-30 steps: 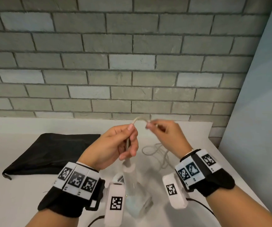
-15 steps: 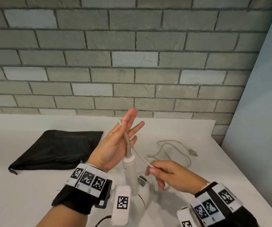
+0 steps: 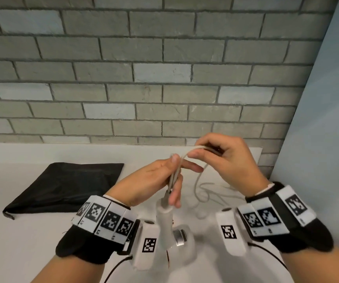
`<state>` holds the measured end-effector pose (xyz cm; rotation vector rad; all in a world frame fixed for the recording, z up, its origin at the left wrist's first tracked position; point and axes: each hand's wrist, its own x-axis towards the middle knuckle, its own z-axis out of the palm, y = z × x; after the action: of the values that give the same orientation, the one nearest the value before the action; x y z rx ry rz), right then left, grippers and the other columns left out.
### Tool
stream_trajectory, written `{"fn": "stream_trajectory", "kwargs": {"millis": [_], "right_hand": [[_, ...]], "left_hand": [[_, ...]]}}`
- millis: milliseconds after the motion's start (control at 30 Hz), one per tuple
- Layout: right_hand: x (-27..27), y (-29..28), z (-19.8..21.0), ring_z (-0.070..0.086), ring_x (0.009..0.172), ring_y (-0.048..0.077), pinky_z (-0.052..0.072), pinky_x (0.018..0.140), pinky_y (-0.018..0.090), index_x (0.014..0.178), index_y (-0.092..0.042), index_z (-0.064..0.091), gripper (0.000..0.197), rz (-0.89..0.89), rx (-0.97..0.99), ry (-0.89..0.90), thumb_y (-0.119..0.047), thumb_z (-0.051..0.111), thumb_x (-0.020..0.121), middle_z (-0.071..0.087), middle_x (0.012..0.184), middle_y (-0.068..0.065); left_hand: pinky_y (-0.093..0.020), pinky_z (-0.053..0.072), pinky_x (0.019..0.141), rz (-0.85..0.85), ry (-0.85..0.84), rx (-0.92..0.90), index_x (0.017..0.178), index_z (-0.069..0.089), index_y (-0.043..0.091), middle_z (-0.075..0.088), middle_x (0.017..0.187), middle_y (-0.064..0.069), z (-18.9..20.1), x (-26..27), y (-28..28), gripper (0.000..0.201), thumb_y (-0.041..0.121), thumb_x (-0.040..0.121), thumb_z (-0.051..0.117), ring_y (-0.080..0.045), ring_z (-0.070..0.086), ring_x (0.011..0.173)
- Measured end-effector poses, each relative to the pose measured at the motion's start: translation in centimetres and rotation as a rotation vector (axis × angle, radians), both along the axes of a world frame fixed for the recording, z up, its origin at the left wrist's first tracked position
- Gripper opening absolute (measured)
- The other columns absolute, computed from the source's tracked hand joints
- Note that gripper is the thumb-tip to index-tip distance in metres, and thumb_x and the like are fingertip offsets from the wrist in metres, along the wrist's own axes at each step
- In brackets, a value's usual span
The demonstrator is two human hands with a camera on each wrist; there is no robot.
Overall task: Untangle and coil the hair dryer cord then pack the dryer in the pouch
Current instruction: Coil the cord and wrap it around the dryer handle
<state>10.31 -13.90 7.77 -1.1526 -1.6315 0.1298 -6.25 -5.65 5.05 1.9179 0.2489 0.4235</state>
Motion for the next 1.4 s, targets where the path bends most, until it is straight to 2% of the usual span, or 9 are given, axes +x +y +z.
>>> {"fn": "stream_trajectory", "kwargs": {"millis": [100,267,367,467,633,833,1033,1200,1400], "right_hand": [[0.1,2.3,-0.8,0.045,0.051,0.012,0.041,0.054,0.032,0.071,-0.021,0.067,0.011,-0.085,-0.002,0.02,-0.031,0.069,0.076,0.053,0.051,-0.004],[-0.6,4.5,-5.9,0.064,0.096,0.006,0.05,0.091,0.032,0.114,-0.022,0.062,0.026,0.029,-0.19,-0.037,-0.025,0.049,0.091,0.066,0.097,-0.014],[-1.4,4.3,-8.4,0.056,0.06,-0.003,0.048,0.064,0.016,0.113,-0.035,0.057,0.027,0.106,-0.37,-0.096,-0.026,0.039,0.095,0.059,0.068,-0.006],[-1.5,3.3,-10.1,0.045,0.046,0.001,0.037,0.053,0.017,0.086,-0.046,0.05,0.026,0.157,-0.5,-0.118,-0.026,0.038,0.096,0.046,0.053,-0.01],[0.0,1.7,-10.5,0.06,0.076,0.002,0.043,0.067,0.014,0.105,-0.017,0.061,0.02,0.086,-0.495,-0.306,-0.025,0.046,0.093,0.069,0.086,-0.011],[0.6,-0.8,-4.5,0.046,0.06,-0.005,0.034,0.059,0.007,0.081,-0.011,0.071,0.024,0.066,-0.001,-0.268,-0.032,0.061,0.08,0.051,0.064,-0.006],[0.3,0.0,1.3,0.034,0.055,0.0,0.028,0.051,0.013,0.062,-0.015,0.052,0.032,-0.129,0.174,-0.365,-0.042,0.068,0.069,0.033,0.06,-0.02],[-0.2,3.7,0.9,0.036,0.052,0.006,0.031,0.05,0.023,0.06,-0.012,0.05,0.039,-0.113,0.143,-0.179,-0.047,0.063,0.071,0.038,0.053,-0.012],[-1.2,6.1,-4.7,0.062,0.083,0.011,0.05,0.081,0.039,0.087,-0.028,0.066,0.022,0.112,-0.295,-0.014,-0.011,0.051,0.089,0.065,0.084,-0.007]], "left_hand": [[-0.03,0.043,0.098,-0.103,-0.091,-0.122,0.119,0.057,0.018,0.058,0.05,0.004,-0.6,0.0,-0.1,0.05,0.045,0.093,0.024,-0.019,0.049,0.046],[-0.02,0.049,0.058,-0.091,-0.297,-0.384,0.099,0.067,0.017,0.073,0.089,-0.003,-1.4,-0.1,0.4,0.038,0.043,0.085,0.044,-0.007,0.049,0.039],[-0.021,0.054,0.061,-0.014,-0.397,-0.483,0.088,0.069,0.016,0.062,0.126,0.002,-1.6,-0.2,0.8,0.033,0.041,0.082,0.05,-0.016,0.067,0.07],[-0.029,0.051,0.094,0.05,-0.456,-0.505,0.083,0.068,0.017,0.044,0.142,0.017,-1.9,-0.2,1.5,0.03,0.044,0.08,0.055,-0.02,0.059,0.116],[-0.021,0.04,0.104,0.233,-0.506,-0.394,0.108,0.064,0.029,0.042,0.139,0.024,-1.8,-0.2,2.6,0.033,0.047,0.085,0.05,-0.01,0.047,0.127],[-0.03,0.028,0.11,0.263,-0.251,-0.055,0.107,0.061,0.049,0.048,0.14,0.011,-1.1,-0.8,2.2,0.037,0.042,0.09,0.029,-0.003,0.041,0.131],[-0.011,0.038,0.095,0.068,-0.103,0.063,0.097,0.069,0.014,0.073,0.092,0.013,-0.4,-0.4,0.8,0.048,0.047,0.092,0.034,-0.001,0.058,0.11],[-0.024,0.048,0.086,-0.067,-0.168,-0.064,0.092,0.067,0.022,0.073,0.083,0.001,-0.6,-0.6,0.4,0.031,0.048,0.083,0.052,-0.012,0.066,0.075],[-0.025,0.052,0.084,-0.064,-0.365,-0.295,0.072,0.062,0.022,0.068,0.116,-0.005,-1.2,-0.7,0.6,0.022,0.038,0.083,0.052,-0.017,0.068,0.094]]}}
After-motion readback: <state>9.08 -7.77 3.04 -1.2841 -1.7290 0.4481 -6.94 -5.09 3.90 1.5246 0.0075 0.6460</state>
